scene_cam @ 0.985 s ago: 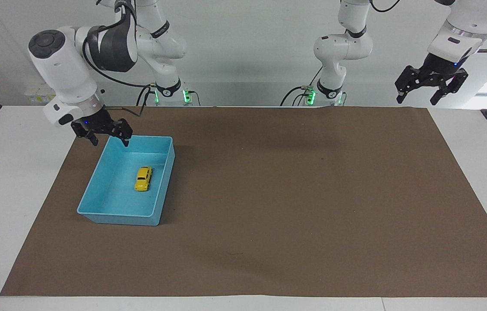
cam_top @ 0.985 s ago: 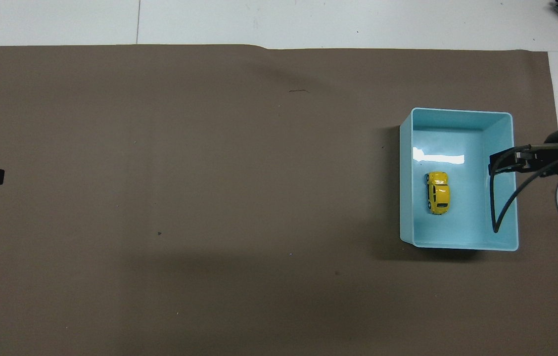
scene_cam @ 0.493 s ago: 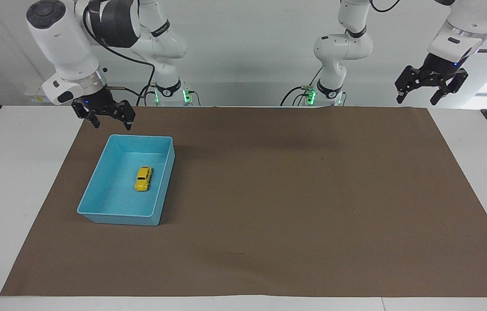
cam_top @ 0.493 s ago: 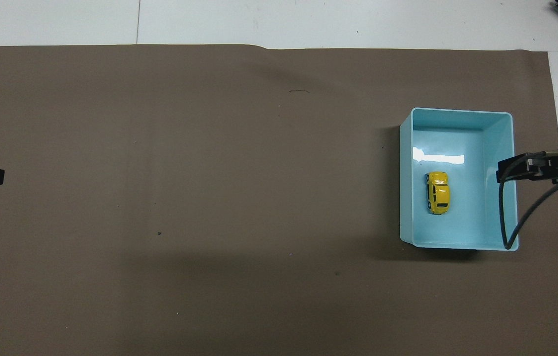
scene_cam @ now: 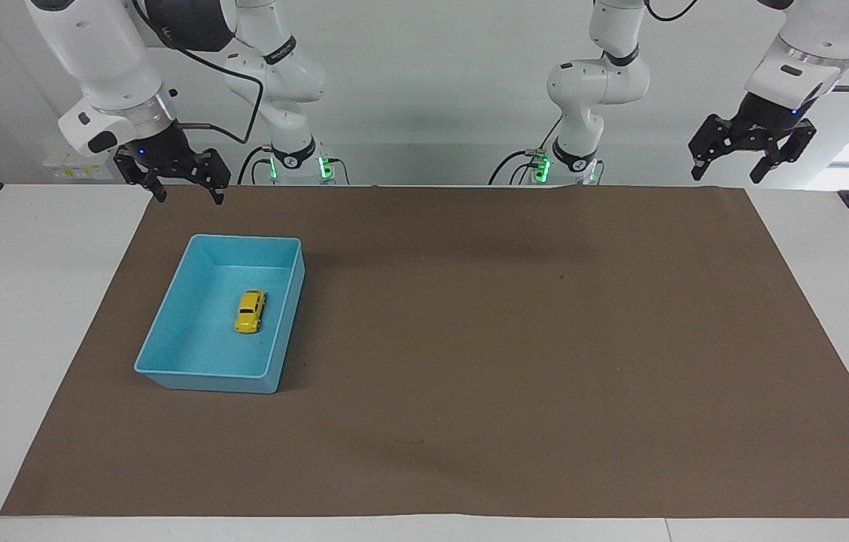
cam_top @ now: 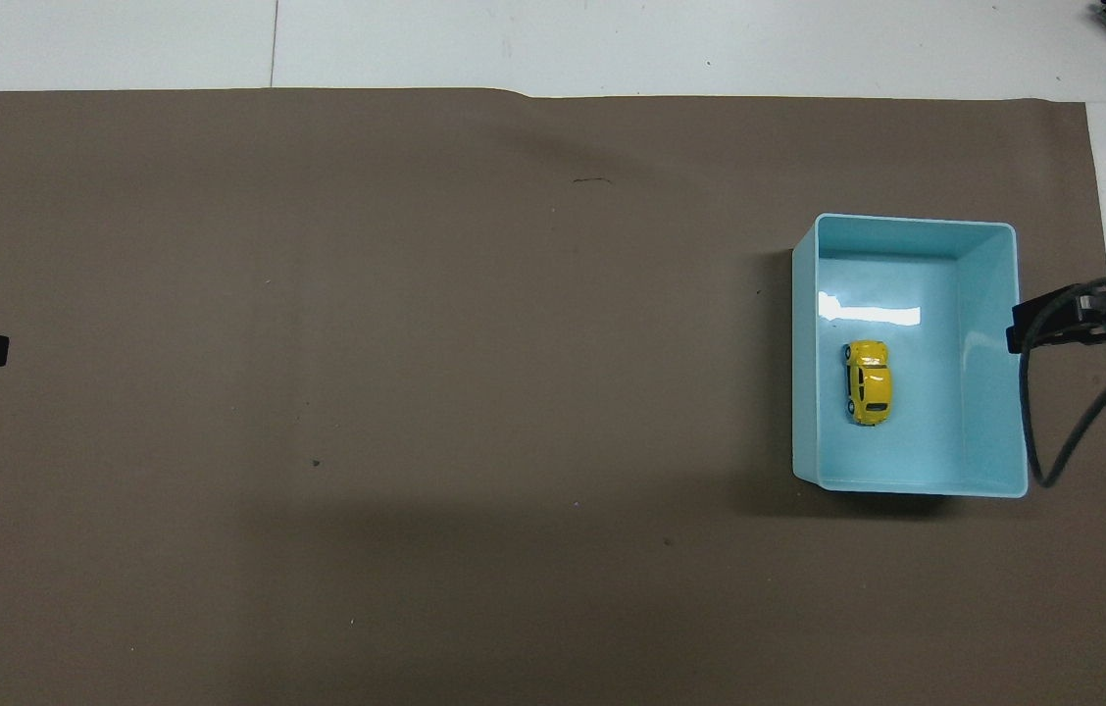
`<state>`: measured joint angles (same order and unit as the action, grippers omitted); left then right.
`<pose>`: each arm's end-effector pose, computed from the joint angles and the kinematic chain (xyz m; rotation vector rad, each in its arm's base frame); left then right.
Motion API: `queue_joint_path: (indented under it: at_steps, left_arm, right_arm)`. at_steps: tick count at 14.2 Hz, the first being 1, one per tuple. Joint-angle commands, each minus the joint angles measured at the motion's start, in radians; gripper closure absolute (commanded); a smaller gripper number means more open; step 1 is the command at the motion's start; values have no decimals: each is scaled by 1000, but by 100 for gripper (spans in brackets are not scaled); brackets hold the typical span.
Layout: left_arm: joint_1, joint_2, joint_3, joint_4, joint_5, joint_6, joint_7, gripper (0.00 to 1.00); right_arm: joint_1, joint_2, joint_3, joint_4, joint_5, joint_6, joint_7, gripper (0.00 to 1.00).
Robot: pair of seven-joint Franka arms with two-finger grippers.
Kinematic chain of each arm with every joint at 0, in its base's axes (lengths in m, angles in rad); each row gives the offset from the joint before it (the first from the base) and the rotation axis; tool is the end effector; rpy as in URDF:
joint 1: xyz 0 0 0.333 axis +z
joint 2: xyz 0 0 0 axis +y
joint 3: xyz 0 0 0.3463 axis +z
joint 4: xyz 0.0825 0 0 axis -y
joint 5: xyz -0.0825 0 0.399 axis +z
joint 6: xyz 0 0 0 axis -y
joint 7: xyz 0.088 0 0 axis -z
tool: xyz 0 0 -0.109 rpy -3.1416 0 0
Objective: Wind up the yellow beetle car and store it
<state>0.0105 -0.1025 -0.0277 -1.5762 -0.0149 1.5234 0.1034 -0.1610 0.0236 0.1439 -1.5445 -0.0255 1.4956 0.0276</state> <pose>0.5290 -0.0118 0.7022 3.1249 -0.1902 0.0785 0.5691 -0.0138 0.6459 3.1163 -0.0711 -0.1125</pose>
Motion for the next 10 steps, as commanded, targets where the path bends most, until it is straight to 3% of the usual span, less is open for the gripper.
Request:
queue_joint_path:
  at_steps: [1,10]
  left_arm:
    - [8,-5,-4,8,1,-19,-4,0]
    - [8,-5,-4,8,1,-19,-4,0]
  right_arm:
    - [-11,19,10,23,7,6,-25,0]
    - [-12,21,8,34,19,-9,-21,0]
